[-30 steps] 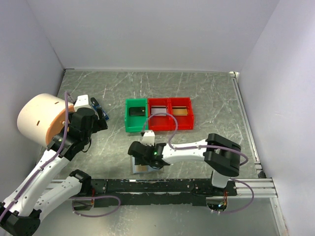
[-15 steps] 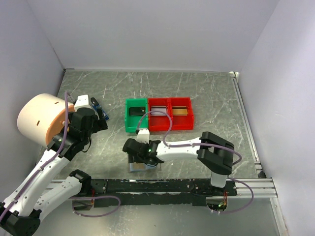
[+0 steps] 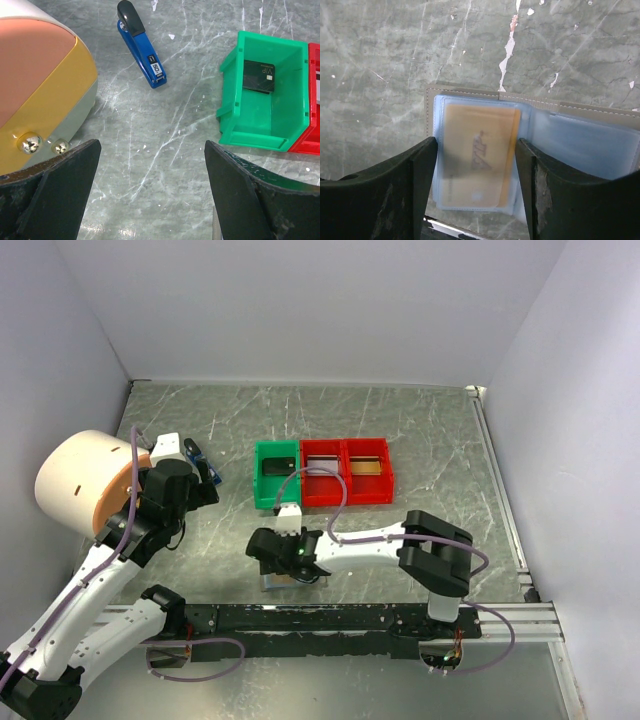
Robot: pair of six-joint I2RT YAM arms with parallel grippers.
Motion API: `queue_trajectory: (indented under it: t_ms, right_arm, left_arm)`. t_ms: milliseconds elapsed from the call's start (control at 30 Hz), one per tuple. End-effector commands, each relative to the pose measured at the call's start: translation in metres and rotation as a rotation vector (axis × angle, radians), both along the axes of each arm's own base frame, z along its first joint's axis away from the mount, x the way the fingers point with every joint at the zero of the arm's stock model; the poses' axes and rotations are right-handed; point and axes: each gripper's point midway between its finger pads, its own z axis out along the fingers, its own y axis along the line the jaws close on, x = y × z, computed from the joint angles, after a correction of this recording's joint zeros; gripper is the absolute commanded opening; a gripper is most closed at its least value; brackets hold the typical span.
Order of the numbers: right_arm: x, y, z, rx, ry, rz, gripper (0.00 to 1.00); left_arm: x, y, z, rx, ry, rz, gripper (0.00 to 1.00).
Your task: Take the credit cards out of the card holder
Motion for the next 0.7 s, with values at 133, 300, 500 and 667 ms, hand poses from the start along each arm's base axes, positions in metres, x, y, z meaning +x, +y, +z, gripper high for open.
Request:
queue_trajectory:
  t_ms: [133, 300, 500, 667]
  right_arm:
    - [-0.027, -0.046, -0.062, -0.003, 0.186, -0.001, 0.63]
    - [-0.026, -0.050, -0.065, -0.001, 0.197, -0.010, 0.61]
    - [-0.021, -0.060, -0.066, -0.081, 0.174, -0.037, 0.59]
    - [-0.015, -0.066, -0.064, -0.189, 0.140, -0.041, 0.64]
  left_arm:
    - [0.000, 0.003, 0.006, 0.001, -0.017, 0.002, 0.97]
    - [0.000, 0.002, 0.004, 0.001, -0.010, -0.004, 0.97]
    - [0.000, 0.001, 0.005, 0.000, -0.011, -0.006, 0.97]
    - [0.000, 0.002, 0.005, 0.001, -0.013, -0.003, 0.97]
